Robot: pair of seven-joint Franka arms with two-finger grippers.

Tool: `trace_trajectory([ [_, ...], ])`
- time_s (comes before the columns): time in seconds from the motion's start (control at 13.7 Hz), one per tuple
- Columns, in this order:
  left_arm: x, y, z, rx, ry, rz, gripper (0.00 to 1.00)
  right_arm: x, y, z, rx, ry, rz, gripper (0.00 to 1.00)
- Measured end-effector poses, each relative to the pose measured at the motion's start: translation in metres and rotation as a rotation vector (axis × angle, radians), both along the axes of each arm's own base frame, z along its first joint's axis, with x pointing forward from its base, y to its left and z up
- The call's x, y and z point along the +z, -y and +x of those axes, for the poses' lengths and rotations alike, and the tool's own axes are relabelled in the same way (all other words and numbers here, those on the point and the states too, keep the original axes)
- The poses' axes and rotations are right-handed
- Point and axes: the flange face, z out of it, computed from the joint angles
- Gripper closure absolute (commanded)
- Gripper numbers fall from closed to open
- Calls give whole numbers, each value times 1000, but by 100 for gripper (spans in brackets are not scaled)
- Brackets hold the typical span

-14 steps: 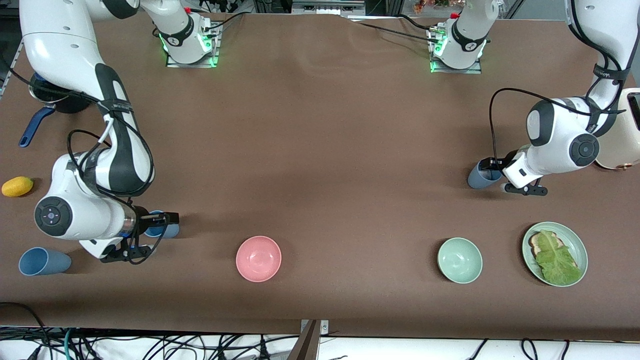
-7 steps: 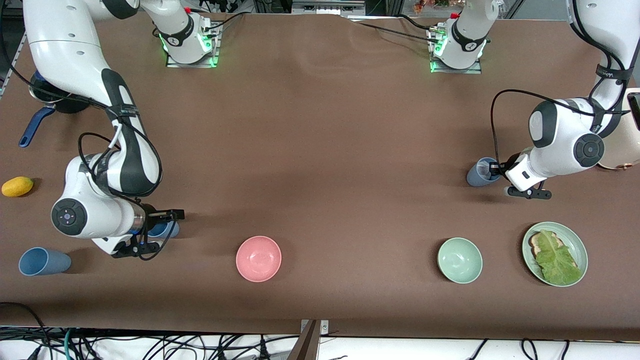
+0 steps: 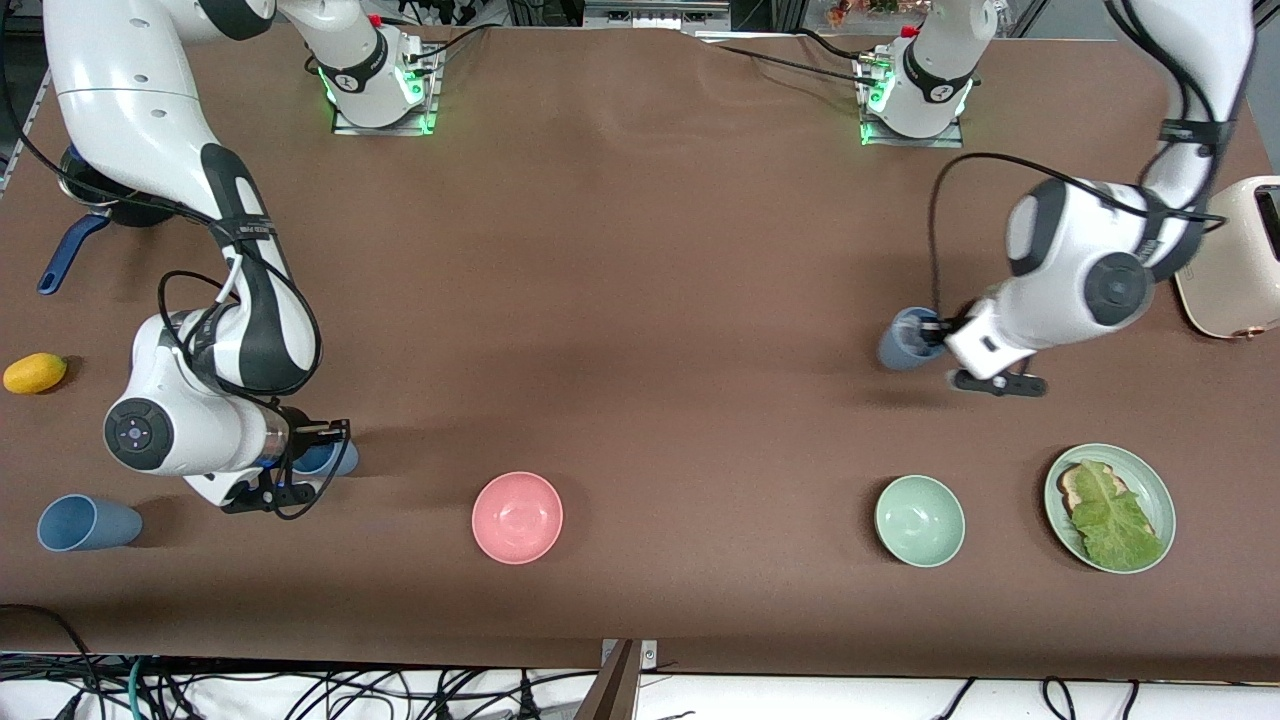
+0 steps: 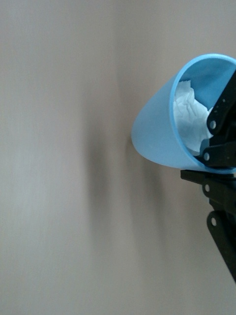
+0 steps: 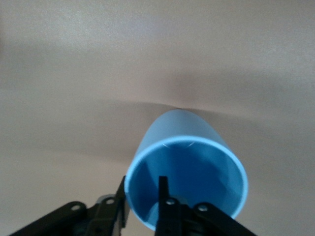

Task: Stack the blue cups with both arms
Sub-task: 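Lift and carry both blue cups toward the table center with both grippers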

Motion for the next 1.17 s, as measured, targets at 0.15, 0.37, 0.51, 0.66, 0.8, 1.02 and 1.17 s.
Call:
trace_trajectory([
  [0.15, 4, 71, -20, 43, -15, 7, 100, 1, 0, 1, 0, 4, 0, 100],
  [0.37, -8, 120, -39, 39, -43, 16, 100, 9, -8, 4, 11, 19, 4, 100],
  [0.51, -19, 143, -47, 30, -47, 11, 100, 28, -28, 8, 37, 33, 7, 100],
  [0.66, -26, 183, -62, 49, -25, 2, 100, 53, -61, 8, 49, 29, 2, 100],
  [0.8, -35, 222, -82, 51, -23, -3, 99, 71, -99, 2, 28, 18, -12, 100],
  [1.02, -46, 247, -95, 30, -35, -12, 41, 84, -155, -14, -37, -10, -44, 100],
  [1.17, -48, 253, -96, 28, -30, -20, 0, 88, -190, -27, -85, -28, -69, 100],
])
